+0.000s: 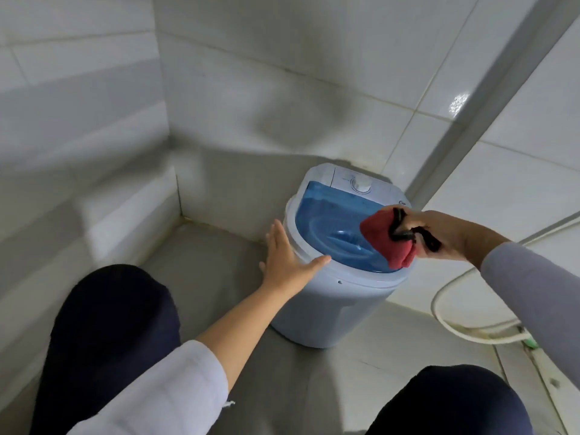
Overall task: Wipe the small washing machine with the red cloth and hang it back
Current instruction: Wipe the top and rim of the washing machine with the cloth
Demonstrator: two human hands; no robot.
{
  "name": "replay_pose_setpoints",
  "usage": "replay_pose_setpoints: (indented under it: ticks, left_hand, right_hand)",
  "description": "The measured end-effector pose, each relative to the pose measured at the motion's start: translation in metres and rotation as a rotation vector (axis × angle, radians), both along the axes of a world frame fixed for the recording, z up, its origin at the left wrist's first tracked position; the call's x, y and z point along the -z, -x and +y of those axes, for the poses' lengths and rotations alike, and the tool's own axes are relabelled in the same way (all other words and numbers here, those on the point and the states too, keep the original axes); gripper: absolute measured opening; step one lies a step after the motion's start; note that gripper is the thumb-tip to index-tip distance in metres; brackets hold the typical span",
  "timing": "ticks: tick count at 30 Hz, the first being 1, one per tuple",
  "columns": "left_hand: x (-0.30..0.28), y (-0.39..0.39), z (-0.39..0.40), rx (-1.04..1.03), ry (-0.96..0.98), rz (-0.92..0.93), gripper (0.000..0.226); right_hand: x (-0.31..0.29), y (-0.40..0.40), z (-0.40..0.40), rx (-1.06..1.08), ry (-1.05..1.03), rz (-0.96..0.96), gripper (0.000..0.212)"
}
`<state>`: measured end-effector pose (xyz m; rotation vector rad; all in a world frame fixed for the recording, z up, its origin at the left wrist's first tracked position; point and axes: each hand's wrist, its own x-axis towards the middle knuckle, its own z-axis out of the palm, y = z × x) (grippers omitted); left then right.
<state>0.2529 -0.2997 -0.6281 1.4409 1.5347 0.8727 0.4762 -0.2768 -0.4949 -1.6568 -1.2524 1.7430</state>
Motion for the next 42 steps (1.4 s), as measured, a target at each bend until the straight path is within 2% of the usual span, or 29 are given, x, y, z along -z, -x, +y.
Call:
replay_pose_setpoints:
  ticks: [3,5,8,9,11,14,16,19,22,24,26,31,37,42]
  left_hand:
    - [0.008,-0.016,-0.009,-0.049,0.043,-0.073,0.129]
    - [0.009,-0.024,-0.011,-0.083,0.057,-0.128,0.131]
    - [0.014,-0.032,-0.012,-0.093,0.075,-0.125,0.134]
    - [0.015,-0.033,-0.012,-0.095,0.08,-0.128,0.134]
    - [0.017,-0.034,-0.012,-0.099,0.075,-0.139,0.134]
    - [0.02,-0.035,-0.01,-0.116,0.079,-0.125,0.136]
    - [0.022,-0.036,-0.009,-0.125,0.082,-0.126,0.138]
    - [0.025,-0.038,-0.008,-0.126,0.081,-0.141,0.137]
    - [0.027,-0.038,-0.007,-0.124,0.092,-0.15,0.137]
    - [0.029,-0.038,-0.007,-0.126,0.095,-0.148,0.137]
    - [0.03,-0.038,-0.007,-0.13,0.111,-0.155,0.137]
    - [0.032,-0.039,-0.006,-0.133,0.113,-0.196,0.138]
    - [0.033,-0.039,-0.007,-0.13,0.113,-0.18,0.134]
    - [0.034,-0.038,-0.006,-0.128,0.114,-0.198,0.135]
  right_hand:
    - [-0.012,0.004,0.013,0.07,0.035,0.044,0.023]
    - [-0.019,0.01,0.02,0.025,0.016,0.086,0.022]
    - [-0.021,0.012,0.037,-0.333,-0.022,-0.039,0.075]
    - [-0.019,0.016,0.043,-0.474,-0.043,-0.11,0.08]
    - [-0.018,0.026,0.055,-0.7,-0.143,-0.287,0.06]
    - [-0.018,0.046,0.07,-0.881,-0.388,-0.523,0.03]
    - [-0.015,0.057,0.078,-1.0,-0.515,-0.566,0.032]
    - [0.003,0.068,0.083,-1.122,-0.59,-0.423,0.033]
    - [0.019,0.071,0.085,-1.217,-0.925,-0.431,0.051]
    - [0.031,0.071,0.086,-1.319,-1.145,-0.422,0.055]
    - [0.044,0.067,0.087,-1.371,-1.266,-0.423,0.055]
    - [0.053,0.06,0.088,-1.451,-1.324,-0.455,0.058]
    - [0.046,0.051,0.092,-1.586,-1.293,-0.51,0.059]
    - [0.049,0.057,0.092,-1.616,-1.401,-0.514,0.053]
